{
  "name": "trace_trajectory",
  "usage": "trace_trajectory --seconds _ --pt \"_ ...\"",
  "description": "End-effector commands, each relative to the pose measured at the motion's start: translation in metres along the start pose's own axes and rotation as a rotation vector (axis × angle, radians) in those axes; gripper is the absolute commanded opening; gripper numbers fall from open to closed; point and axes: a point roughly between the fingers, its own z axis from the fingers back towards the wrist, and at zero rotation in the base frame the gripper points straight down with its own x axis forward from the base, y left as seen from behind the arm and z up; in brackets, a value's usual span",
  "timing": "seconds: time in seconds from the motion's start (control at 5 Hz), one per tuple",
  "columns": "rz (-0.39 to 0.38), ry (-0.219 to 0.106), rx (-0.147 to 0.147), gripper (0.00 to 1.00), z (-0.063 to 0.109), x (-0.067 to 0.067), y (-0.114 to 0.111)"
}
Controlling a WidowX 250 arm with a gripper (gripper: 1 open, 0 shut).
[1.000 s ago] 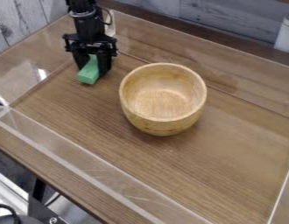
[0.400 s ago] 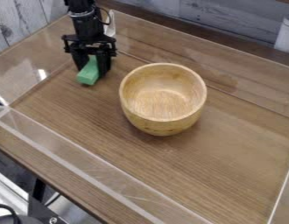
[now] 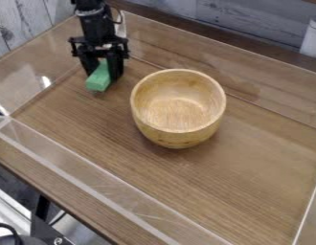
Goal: Remove the green block from inside the brown bowl and put it on the table
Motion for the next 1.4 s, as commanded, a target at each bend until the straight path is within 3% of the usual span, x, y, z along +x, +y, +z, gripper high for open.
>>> trace_trajectory --seconds 0.0,0.6,1.2 --pt "0.000 -0.111 0.024 0.00 0.039 0.010 0.000" --pt "-0.012 -0.075 0.039 0.00 0.009 0.021 -0.001" --pt "-0.020 -0.071 0.035 0.00 0.006 0.023 -0.008"
